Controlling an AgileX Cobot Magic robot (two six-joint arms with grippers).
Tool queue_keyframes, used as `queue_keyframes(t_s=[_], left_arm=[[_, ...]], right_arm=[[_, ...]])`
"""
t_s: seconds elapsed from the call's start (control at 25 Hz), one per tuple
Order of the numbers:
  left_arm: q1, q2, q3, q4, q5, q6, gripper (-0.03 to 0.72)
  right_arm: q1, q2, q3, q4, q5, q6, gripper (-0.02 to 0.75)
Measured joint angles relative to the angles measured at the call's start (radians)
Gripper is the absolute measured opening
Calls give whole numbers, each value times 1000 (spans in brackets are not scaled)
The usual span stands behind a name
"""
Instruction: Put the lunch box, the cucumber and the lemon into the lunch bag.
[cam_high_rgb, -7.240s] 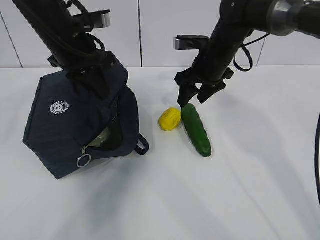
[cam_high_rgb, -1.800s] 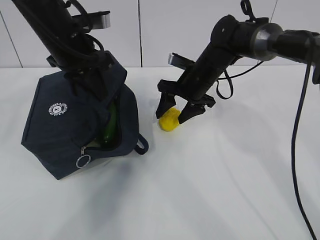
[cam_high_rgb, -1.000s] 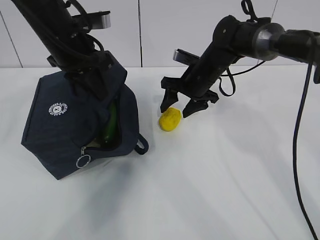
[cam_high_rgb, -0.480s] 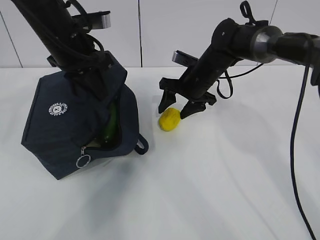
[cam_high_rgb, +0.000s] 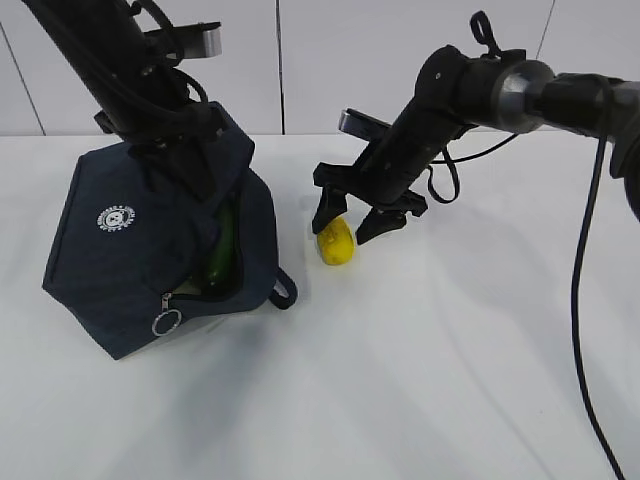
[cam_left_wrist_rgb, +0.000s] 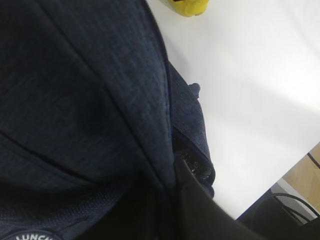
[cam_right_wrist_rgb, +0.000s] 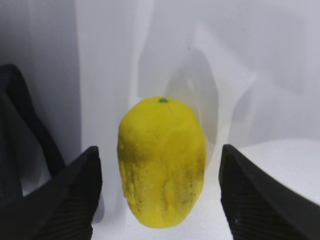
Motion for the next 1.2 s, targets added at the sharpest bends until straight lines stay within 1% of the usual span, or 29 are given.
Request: queue_keyframes(t_s=[0.44, 0.8, 1.0, 1.08, 1.2], left_arm=[[0, 0, 0, 0, 3, 0, 18], [0, 0, 0, -3, 8, 1, 18], [0, 0, 0, -3, 10, 2, 18], [0, 0, 0, -3, 10, 2, 18], [0, 0, 0, -3, 10, 2, 18]], right_arm=[[0, 1, -2, -2, 10, 0, 554], [17, 1, -2, -44, 16, -6, 554], [23, 1, -2, -49, 20, -12, 553], [23, 1, -2, -52, 24, -17, 531], [23, 1, -2, -53, 26, -20, 446]])
